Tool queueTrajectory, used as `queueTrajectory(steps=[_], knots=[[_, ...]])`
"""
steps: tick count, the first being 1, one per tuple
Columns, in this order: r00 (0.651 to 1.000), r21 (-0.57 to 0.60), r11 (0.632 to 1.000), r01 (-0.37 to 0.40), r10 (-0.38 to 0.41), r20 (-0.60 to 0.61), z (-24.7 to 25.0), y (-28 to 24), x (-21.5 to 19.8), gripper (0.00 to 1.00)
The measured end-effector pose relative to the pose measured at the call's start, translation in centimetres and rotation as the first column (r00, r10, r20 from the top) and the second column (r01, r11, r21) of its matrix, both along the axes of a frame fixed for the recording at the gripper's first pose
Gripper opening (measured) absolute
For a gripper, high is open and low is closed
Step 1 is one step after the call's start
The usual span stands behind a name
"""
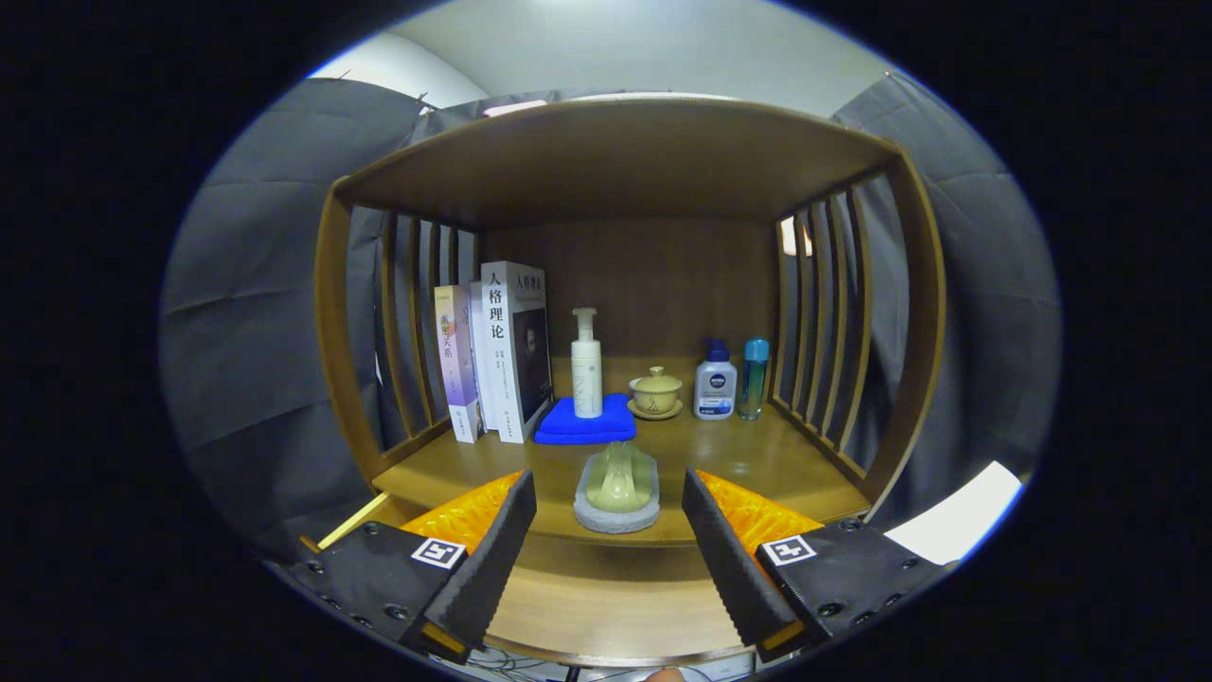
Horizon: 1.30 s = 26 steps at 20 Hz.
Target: Pull open the drawer, take out the items inside it, and place them on the countertop above the cabinet.
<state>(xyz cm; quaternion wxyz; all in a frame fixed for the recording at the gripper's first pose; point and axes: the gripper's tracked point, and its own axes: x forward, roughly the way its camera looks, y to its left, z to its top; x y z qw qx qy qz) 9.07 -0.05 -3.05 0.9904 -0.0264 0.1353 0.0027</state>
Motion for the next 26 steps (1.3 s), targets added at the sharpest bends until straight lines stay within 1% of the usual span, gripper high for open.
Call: queueTrajectory(steps=[8, 14, 22, 26], knots=[[0.993, -0.029, 1.0, 0.006, -0.003, 0.115, -0.4, 1.1, -5.4, 0.98], [0.986, -0.058, 0.998, 0.019, -0.009, 0.167, -2.2, 1.4, -8.6, 0.98], [0.978, -0.066, 0.998, 0.0, 0.013, 0.206, -5.8, 2.7, -12.1, 0.98], [0.984, -0.094, 0.996, -0.007, 0.024, 0.177, -9.0, 3.0, -13.0, 0.98]])
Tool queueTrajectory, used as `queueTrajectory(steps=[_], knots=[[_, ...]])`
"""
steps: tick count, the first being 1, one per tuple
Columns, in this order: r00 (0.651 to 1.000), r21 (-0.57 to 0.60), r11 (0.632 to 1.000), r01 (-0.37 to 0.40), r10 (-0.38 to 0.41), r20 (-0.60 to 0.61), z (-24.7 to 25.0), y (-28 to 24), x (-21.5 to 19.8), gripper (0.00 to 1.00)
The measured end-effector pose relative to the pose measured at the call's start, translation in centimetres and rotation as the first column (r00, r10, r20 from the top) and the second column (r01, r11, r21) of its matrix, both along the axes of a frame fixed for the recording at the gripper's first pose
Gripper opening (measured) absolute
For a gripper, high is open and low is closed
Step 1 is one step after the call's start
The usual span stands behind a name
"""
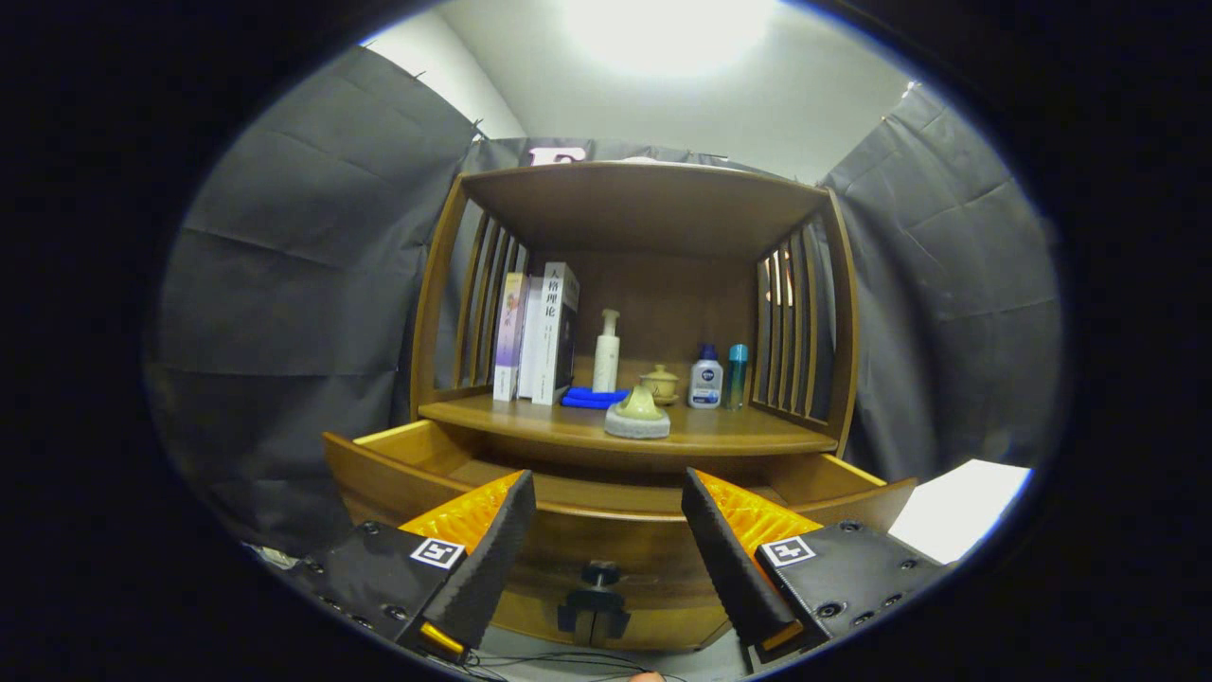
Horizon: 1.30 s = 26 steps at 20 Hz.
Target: Pull open the drawer, take out the items inside it, and place them on the countertop above the cabinet.
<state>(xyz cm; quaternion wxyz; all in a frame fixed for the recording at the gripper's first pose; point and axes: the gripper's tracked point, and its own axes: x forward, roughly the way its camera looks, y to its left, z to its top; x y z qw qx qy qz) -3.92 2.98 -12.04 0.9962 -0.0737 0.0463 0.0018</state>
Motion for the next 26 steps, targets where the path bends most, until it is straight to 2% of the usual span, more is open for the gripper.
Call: queueTrajectory(steps=[12, 26], knots=[[0.993, 0.009, 1.0, 0.021, -0.02, -0.118, -7.1, -0.7, 0.0, 0.98], [0.99, 0.002, 0.996, 0.084, -0.083, -0.111, -7.2, -1.1, 1.7, 0.98]])
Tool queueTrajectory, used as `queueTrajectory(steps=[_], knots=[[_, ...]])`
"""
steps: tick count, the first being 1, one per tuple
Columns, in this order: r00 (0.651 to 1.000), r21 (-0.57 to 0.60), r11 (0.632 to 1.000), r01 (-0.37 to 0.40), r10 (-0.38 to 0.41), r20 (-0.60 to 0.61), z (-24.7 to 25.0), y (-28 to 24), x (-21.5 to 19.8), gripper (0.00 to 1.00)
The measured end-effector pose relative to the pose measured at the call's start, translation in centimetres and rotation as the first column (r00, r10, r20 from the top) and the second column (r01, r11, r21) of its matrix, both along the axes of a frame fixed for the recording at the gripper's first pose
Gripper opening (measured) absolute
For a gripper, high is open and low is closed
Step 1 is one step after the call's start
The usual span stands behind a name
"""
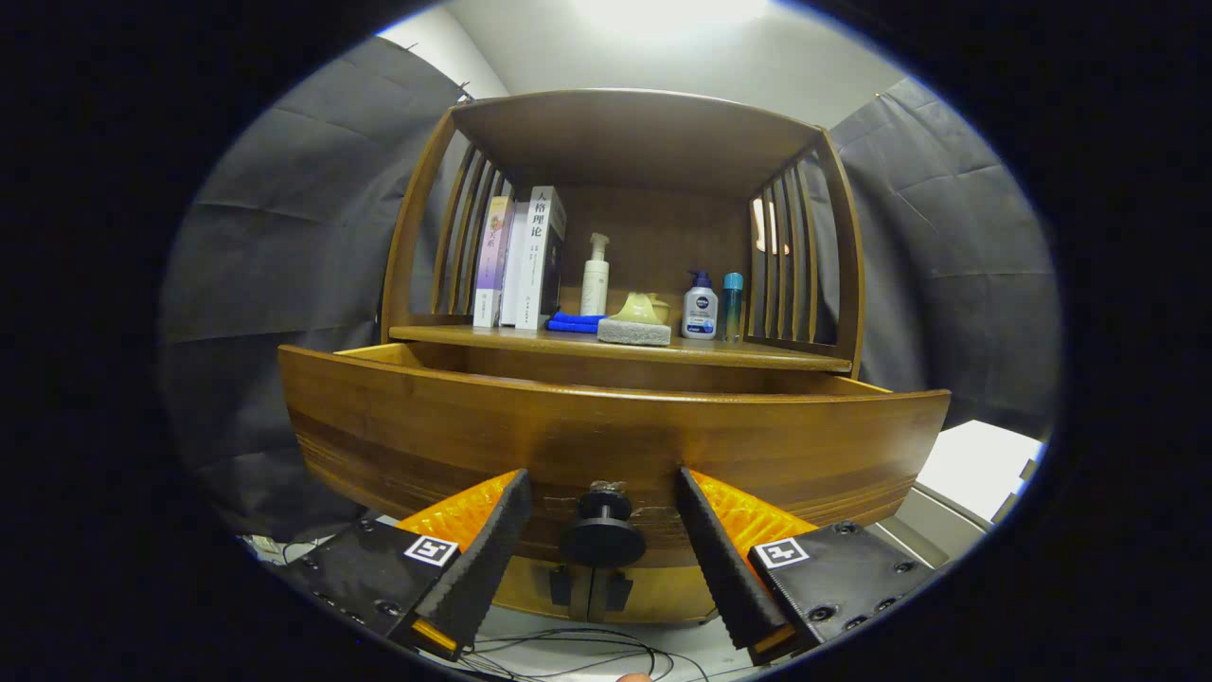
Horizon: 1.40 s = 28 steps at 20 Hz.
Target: Pull open the drawer, take out the items inside it, and place them on the countertop above the cabinet.
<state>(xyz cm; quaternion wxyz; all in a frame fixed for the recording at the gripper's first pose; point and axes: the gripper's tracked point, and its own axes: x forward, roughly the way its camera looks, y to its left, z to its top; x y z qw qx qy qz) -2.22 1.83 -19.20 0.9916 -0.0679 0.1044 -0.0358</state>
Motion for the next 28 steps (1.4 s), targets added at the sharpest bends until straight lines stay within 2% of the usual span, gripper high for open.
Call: queueTrajectory(steps=[4, 16, 28], knots=[[1.0, -0.028, 1.0, 0.01, -0.011, -0.012, -0.2, -0.1, 0.6, 0.98], [0.999, -0.018, 1.0, 0.016, -0.016, -0.034, -0.6, -0.4, 3.4, 0.98], [0.998, 0.002, 1.0, 0.026, -0.026, -0.052, -1.1, -0.8, 7.7, 0.98]])
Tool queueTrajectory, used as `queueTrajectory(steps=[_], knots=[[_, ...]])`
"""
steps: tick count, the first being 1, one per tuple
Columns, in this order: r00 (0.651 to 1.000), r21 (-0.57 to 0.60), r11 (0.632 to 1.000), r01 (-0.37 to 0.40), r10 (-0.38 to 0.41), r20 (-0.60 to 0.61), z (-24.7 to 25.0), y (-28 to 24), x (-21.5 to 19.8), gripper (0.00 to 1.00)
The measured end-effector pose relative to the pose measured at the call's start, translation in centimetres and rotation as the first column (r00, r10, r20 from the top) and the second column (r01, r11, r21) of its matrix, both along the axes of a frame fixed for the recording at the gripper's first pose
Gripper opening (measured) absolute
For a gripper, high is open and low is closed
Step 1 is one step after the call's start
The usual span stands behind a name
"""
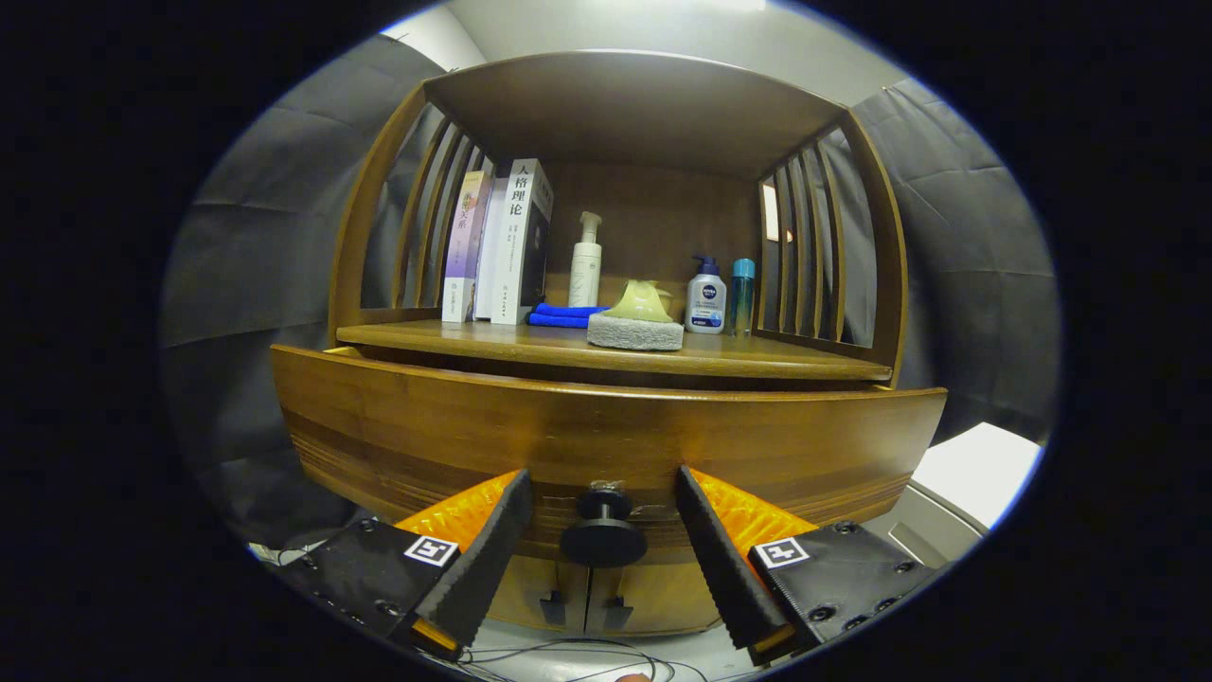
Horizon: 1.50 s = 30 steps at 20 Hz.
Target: Pull open the drawer, take out the items inside it, and place them on the countertop above the cabinet.
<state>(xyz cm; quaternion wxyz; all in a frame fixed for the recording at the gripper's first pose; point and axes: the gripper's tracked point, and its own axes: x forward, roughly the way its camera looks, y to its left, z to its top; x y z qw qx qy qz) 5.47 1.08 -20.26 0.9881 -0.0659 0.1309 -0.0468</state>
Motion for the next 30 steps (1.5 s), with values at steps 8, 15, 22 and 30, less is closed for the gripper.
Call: queueTrajectory(steps=[8, 15, 22, 30], knots=[[1.0, 0.0, 1.0, 0.002, -0.002, 0.001, -0.3, -0.2, 2.5, 0.98], [1.0, 0.001, 1.0, 0.007, -0.007, -0.009, -0.5, -0.4, 4.6, 0.98], [1.0, 0.005, 1.0, 0.015, -0.015, -0.009, -0.7, -0.5, 5.9, 0.98], [0.999, 0.02, 0.999, 0.03, -0.03, -0.029, -0.5, -0.3, 6.3, 0.98]])
